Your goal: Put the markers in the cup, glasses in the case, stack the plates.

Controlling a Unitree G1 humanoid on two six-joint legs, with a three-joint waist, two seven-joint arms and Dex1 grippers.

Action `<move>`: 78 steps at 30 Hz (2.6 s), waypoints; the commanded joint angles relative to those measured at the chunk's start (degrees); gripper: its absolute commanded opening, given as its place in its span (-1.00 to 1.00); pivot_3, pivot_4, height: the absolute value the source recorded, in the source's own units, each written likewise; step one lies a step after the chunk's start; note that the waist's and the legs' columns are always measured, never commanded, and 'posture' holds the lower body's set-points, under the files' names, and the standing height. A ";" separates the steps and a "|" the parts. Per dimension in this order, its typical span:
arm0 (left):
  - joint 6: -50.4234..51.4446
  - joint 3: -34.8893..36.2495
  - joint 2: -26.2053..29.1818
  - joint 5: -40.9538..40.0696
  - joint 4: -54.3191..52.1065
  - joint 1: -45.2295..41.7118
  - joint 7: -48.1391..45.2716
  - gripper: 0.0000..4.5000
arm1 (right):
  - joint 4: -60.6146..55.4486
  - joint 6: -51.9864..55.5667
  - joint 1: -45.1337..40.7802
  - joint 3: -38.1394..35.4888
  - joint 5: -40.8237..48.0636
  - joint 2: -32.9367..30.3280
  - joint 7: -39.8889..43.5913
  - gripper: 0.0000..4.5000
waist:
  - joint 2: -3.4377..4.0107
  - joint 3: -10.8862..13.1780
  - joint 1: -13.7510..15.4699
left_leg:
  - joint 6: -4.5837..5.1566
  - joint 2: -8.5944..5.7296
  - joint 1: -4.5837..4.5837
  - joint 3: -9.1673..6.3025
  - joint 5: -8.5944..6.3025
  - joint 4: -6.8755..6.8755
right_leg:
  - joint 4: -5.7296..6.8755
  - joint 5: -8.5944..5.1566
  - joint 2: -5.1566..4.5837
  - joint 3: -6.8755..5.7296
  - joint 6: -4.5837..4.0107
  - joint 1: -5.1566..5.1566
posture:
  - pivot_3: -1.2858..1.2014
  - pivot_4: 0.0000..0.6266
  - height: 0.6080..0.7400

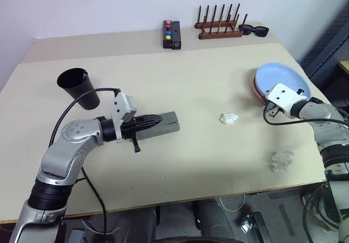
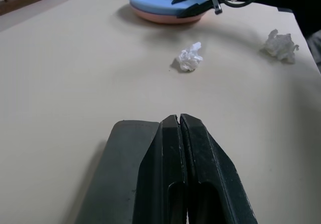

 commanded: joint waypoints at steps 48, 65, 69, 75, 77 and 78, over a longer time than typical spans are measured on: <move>-1.59 0.75 -2.29 -3.61 0.66 -2.01 -0.55 -1.00 | -18.32 13.04 4.30 -7.45 8.79 4.37 -7.17 -0.99 | 0.00 0.00 0.33 | 0.00 -0.01 0.05 0.04 0.00 0.11 | 0.00 -0.04 -0.01 0.01 -0.14 0.09 | 0.03 -0.52 0.88; -2.50 -0.85 -3.81 -2.47 1.70 -2.25 -1.50 -1.00 | 1.77 7.11 -2.54 -9.75 10.03 2.28 -12.16 0.56 | 0.01 0.01 -0.03 | 0.01 -0.01 0.03 0.04 0.00 0.00 | -0.10 0.02 -0.01 0.02 0.01 0.09 | 0.03 -0.52 0.88; -3.65 -3.69 -3.95 -0.42 3.81 -3.61 -3.40 -1.00 | -11.90 8.33 8.05 -16.34 22.43 0.13 3.33 0.56 | 0.02 0.00 0.63 | 0.01 -0.01 0.02 0.01 0.00 0.01 | -0.10 0.02 0.00 0.01 0.08 0.14 | 0.03 -0.52 0.88; -6.24 -6.95 -4.28 2.36 8.08 -6.51 -6.99 -1.00 | -31.53 22.28 31.54 -25.55 35.26 -7.12 20.63 0.56 | 0.07 0.01 1.71 | 0.07 -0.02 0.10 0.04 -0.04 0.11 | -0.16 -0.06 -0.02 -0.01 0.08 0.32 | 0.03 -0.52 0.88; -6.76 -7.92 -4.23 3.00 8.84 -7.12 -8.20 -1.00 | -35.26 26.13 37.06 -29.34 38.01 -8.29 22.73 0.56 | 0.08 0.01 1.59 | 0.07 -0.02 0.11 0.04 -0.04 0.15 | -0.14 -0.14 -0.02 0.00 -0.04 0.37 | 0.03 -0.52 0.88; -7.06 -8.35 -4.20 3.35 9.08 -7.24 -8.69 -1.00 | -37.00 27.72 39.30 -30.85 39.03 -8.49 23.46 0.56 | 0.09 0.00 1.40 | 0.08 -0.01 0.15 0.05 -0.04 0.16 | -0.14 -0.25 -0.01 0.00 0.12 0.41 | 0.03 -0.52 0.88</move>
